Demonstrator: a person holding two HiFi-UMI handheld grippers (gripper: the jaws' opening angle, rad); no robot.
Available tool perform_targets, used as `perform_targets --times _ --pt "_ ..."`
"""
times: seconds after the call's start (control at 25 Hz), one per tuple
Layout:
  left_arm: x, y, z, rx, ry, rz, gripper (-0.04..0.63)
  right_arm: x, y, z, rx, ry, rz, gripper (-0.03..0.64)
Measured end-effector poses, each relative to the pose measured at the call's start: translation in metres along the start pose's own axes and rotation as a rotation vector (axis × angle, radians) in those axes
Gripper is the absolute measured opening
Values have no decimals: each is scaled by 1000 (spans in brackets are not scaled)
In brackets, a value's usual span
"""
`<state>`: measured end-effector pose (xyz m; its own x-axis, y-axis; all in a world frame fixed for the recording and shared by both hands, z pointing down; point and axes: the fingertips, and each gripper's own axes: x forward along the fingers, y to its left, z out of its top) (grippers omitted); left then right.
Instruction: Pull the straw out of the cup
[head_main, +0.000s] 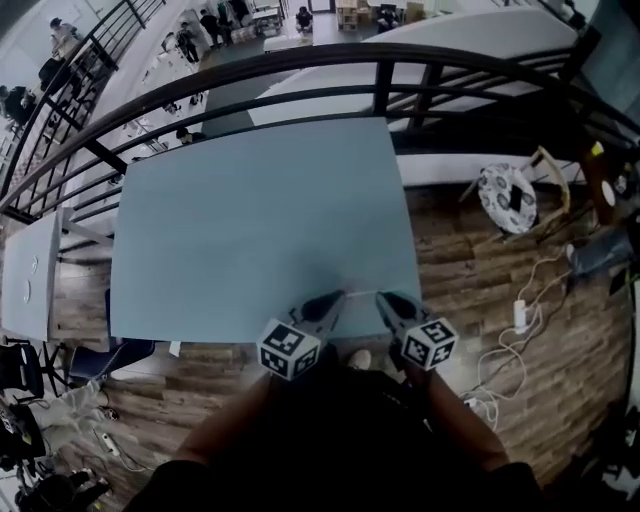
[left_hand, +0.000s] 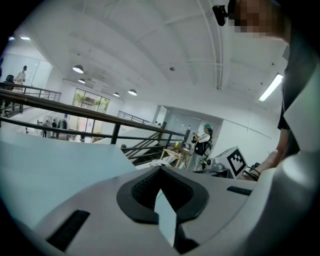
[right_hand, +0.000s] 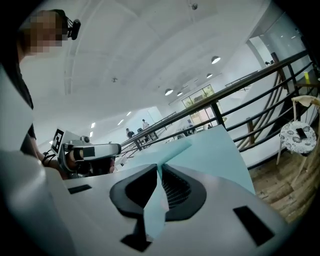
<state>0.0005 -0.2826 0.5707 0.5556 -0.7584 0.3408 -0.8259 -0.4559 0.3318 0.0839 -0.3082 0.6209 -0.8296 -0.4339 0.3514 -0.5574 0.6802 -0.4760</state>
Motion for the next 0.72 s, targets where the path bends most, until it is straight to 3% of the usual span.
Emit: perform_targets --times 0.36,0.72 --pt "-24 -18 -8 -50 -68 104 12 -22 23 16 -82 -5 82 43" --pt "-53 -18 0 -9 -91 120 11 -36 63 34 -95 -70 110 43"
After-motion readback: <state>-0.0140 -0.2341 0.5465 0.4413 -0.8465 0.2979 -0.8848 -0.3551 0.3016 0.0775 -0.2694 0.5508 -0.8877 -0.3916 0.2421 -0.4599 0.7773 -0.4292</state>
